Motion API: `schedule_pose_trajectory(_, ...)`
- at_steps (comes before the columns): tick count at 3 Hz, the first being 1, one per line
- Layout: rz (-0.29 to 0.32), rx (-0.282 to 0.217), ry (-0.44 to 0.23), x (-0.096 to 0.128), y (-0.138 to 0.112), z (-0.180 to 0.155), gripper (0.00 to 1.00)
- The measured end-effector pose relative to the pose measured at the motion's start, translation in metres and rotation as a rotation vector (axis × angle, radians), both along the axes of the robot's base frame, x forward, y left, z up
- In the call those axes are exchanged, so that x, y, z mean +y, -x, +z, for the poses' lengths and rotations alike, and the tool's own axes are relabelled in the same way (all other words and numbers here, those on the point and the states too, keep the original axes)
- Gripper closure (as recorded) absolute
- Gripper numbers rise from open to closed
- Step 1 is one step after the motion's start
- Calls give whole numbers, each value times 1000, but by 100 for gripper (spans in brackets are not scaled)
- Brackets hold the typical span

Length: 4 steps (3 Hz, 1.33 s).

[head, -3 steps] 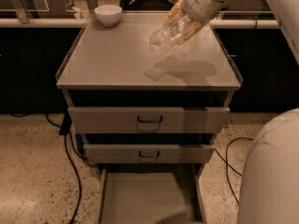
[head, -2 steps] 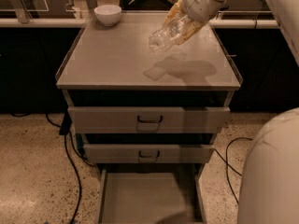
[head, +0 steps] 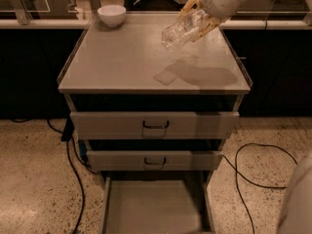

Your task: Place water bottle into bottom drawer

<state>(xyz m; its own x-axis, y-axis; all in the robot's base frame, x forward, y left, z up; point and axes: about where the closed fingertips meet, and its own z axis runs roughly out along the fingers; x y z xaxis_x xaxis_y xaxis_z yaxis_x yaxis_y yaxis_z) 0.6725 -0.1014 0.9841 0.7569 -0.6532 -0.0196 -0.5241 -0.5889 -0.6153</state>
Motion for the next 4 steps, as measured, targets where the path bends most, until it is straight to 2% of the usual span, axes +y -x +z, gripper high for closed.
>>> schedule_pose_trajectory(1,7,-77,-9,-21,22,17,100)
schedule_pose_trajectory(2,23,-113,-4,-54,51,7,100)
schedule_pose_trajectory(3,48,-112,-6,-75,69,-17,100)
schedule_pose_trajectory(4,74,-69,-19,-93,80,-55,100)
